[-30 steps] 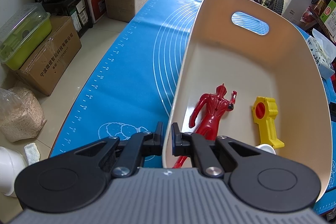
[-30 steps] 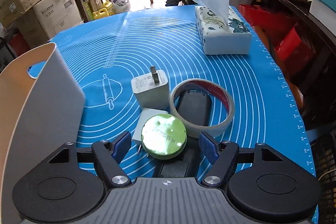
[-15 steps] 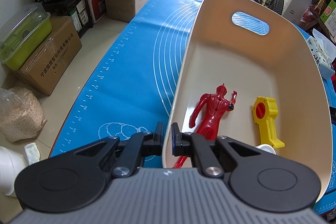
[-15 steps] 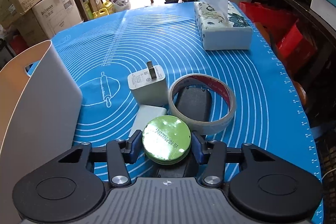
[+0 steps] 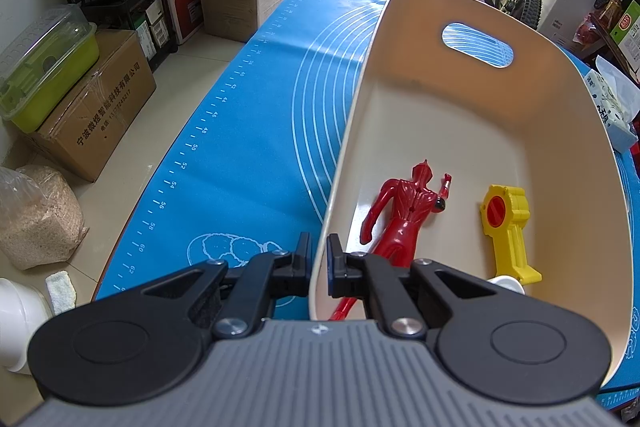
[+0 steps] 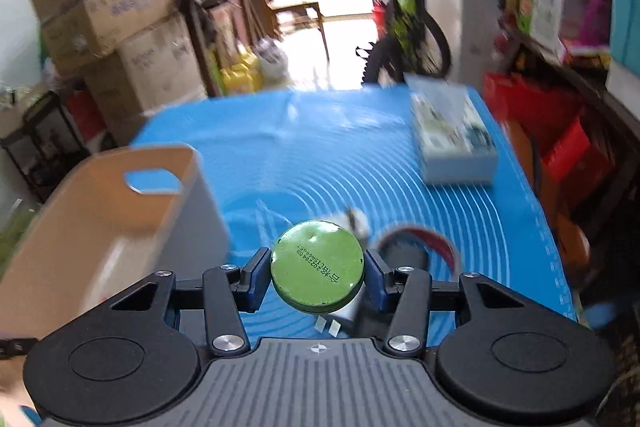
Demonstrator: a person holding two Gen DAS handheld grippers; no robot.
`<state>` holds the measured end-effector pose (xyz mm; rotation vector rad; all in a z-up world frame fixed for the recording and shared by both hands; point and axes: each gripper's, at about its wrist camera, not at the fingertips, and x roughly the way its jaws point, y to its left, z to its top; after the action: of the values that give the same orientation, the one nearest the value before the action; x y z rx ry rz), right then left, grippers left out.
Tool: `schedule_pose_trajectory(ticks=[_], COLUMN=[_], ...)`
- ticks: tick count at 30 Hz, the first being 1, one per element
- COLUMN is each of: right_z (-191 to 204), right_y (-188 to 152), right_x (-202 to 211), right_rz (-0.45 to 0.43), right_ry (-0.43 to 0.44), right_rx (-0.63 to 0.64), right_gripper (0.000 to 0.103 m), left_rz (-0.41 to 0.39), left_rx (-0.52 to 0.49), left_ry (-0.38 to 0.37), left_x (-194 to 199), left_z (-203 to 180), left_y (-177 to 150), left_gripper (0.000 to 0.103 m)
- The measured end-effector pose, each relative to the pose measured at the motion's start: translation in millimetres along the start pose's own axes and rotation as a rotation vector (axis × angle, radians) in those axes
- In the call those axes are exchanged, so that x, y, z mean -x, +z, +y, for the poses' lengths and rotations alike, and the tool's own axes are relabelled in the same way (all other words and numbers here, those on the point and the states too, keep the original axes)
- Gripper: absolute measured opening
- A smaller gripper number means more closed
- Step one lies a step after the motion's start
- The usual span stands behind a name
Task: Organize rigid objects
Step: 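Move the right tool to the green-lidded tin and grasp it, then carry the green tin into the basket and open the right tool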
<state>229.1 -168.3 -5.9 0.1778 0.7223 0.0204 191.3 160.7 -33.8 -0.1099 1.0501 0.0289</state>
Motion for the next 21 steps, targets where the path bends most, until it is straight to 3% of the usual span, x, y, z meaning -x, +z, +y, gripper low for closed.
schedule_pose_trajectory(ticks=[8,15,21], right_z=[58,122,162], right_y=[24,20,-4], right_x=[25,14,-10], right_rz=[-0.049,0.002,0.088], right_ry=[0.133,0.221,0.222], right_rx=[0.090,0.223,0.297], right_gripper=[0.054,0.054,0.054], left_rz=[0.000,0.000,0.000], left_rx=[0.000,0.000,0.000], left_ry=[0.000,0.000,-0.001], left_x=[0,0,0], left_z=[0,0,-1], left_y=[0,0,0], left_gripper=[0.009,0.009,0.009])
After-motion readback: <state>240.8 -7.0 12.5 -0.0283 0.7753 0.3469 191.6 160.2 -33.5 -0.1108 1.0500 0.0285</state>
